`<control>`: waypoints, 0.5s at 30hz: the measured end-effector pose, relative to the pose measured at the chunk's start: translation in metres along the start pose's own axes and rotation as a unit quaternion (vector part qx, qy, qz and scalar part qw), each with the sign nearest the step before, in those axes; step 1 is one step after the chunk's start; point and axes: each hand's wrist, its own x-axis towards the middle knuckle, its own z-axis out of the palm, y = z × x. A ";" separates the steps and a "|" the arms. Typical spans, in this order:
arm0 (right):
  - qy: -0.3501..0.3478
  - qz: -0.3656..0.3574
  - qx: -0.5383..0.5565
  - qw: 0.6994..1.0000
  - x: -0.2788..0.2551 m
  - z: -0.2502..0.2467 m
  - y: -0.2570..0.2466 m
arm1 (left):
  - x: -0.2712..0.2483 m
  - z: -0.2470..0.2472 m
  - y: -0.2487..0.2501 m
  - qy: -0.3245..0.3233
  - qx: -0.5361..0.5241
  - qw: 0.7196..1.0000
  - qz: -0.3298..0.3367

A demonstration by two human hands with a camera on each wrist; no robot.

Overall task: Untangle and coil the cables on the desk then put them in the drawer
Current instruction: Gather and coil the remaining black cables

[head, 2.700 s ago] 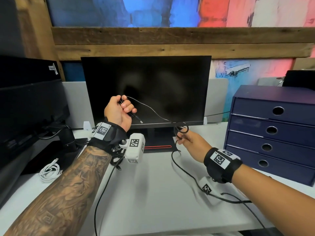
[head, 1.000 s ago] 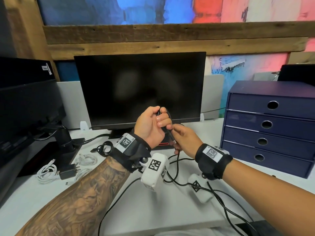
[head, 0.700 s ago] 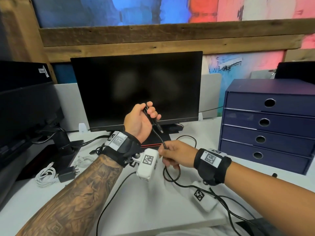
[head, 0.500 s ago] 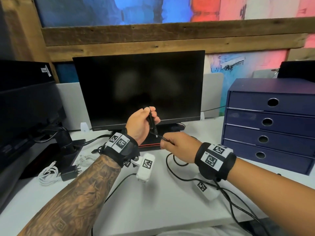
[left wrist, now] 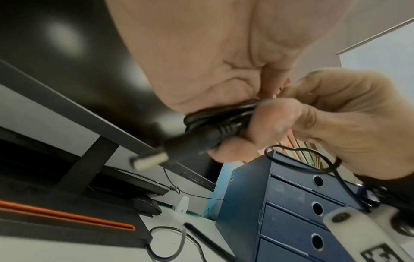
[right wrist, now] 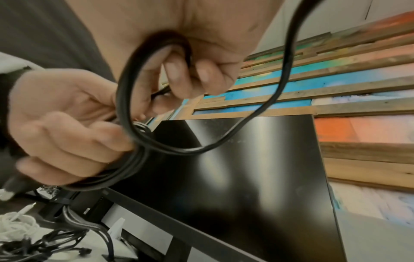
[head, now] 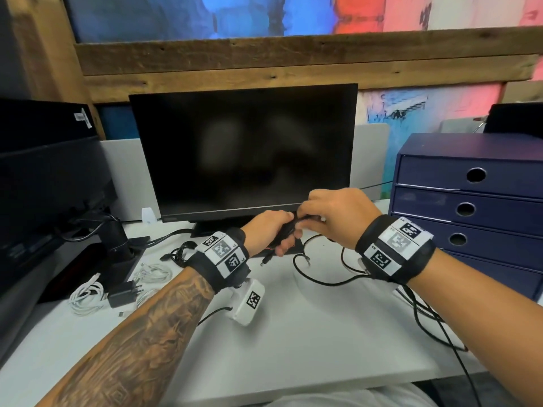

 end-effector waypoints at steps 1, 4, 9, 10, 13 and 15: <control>0.003 -0.008 -0.004 1.000 0.000 0.000 0.003 | 0.000 0.001 0.001 -0.017 -0.003 1.000 -0.012; 0.033 -0.016 0.005 0.999 -0.003 0.002 0.008 | -0.006 -0.001 0.010 -0.068 -0.062 0.996 -0.007; 0.063 0.057 0.078 0.993 0.001 0.005 0.006 | -0.014 -0.009 0.025 -0.103 -0.210 0.972 0.018; 0.060 0.067 0.079 0.993 0.002 0.005 0.004 | -0.014 -0.009 0.026 -0.105 -0.224 0.969 0.022; 0.037 0.100 0.098 0.989 0.003 0.005 0.002 | -0.013 -0.009 0.027 -0.099 -0.264 0.959 0.024; 0.025 0.130 0.135 0.982 0.003 0.007 0.001 | -0.013 -0.007 0.026 -0.083 -0.297 0.951 0.020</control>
